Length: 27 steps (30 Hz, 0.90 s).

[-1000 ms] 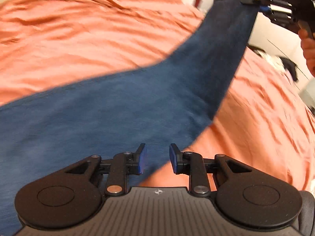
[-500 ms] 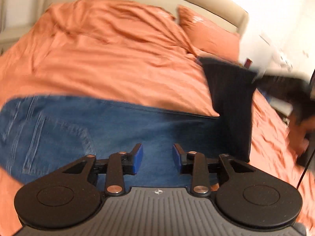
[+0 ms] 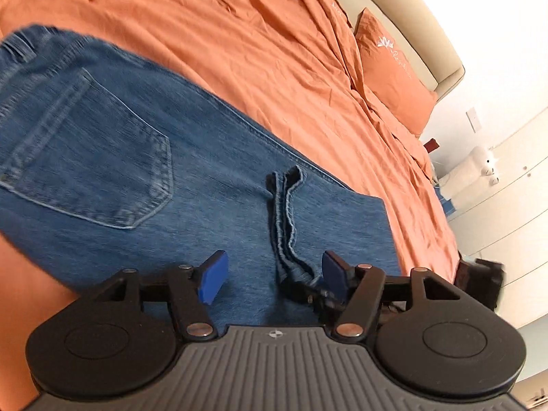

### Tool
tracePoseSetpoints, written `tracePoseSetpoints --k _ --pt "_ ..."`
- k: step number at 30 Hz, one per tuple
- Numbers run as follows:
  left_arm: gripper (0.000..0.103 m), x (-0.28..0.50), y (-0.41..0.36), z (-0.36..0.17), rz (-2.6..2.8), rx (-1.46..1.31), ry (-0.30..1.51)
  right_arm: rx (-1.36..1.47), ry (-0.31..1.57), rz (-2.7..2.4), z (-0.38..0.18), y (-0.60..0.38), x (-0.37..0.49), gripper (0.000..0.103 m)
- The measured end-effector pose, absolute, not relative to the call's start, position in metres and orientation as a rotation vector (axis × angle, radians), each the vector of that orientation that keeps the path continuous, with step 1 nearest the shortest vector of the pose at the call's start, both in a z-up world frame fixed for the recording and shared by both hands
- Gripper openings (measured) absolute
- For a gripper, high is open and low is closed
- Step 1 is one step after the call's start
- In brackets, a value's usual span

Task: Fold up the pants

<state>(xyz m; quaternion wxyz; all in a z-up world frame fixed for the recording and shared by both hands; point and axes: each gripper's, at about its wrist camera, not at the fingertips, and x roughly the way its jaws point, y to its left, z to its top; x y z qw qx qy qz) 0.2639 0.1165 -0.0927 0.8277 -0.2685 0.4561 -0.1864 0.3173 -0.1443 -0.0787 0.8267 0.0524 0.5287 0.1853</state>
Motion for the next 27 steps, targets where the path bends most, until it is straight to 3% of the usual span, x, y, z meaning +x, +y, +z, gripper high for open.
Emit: tracePoseSetpoints --k 9,12,14,15,17,18,19,24,27 --pt "0.076 0.327 0.076 -0.135 -0.423 -0.626 1.05 0.108 1.083 0.35 -0.043 -0.206 0.326 0.048" --pt "0.074 0.345 0.068 -0.153 -0.405 -0.638 1.07 0.077 1.053 0.236 -0.041 -0.247 0.33 0.046" --pt "0.072 0.351 0.064 -0.159 -0.414 -0.643 1.063 0.074 1.03 0.168 -0.04 -0.277 0.327 0.039" --pt "0.069 0.352 0.063 -0.16 -0.417 -0.642 1.055 0.077 1.02 0.143 -0.038 -0.293 0.323 0.039" --pt "0.046 0.352 0.059 -0.161 -0.422 -0.622 1.034 0.065 1.004 0.087 -0.037 -0.32 0.308 0.04" --pt "0.024 0.351 0.057 -0.16 -0.425 -0.599 1.03 0.049 1.002 0.062 -0.037 -0.33 0.298 0.041" --pt "0.014 0.35 0.053 -0.158 -0.427 -0.573 1.027 0.032 1.002 0.04 -0.036 -0.337 0.291 0.041" --pt "0.009 0.336 0.036 -0.121 -0.467 -0.449 0.903 -0.04 1.005 0.007 -0.055 -0.346 0.241 0.049" --pt "0.009 0.332 0.028 -0.096 -0.467 -0.388 0.867 -0.079 0.992 0.008 -0.073 -0.337 0.236 0.047"
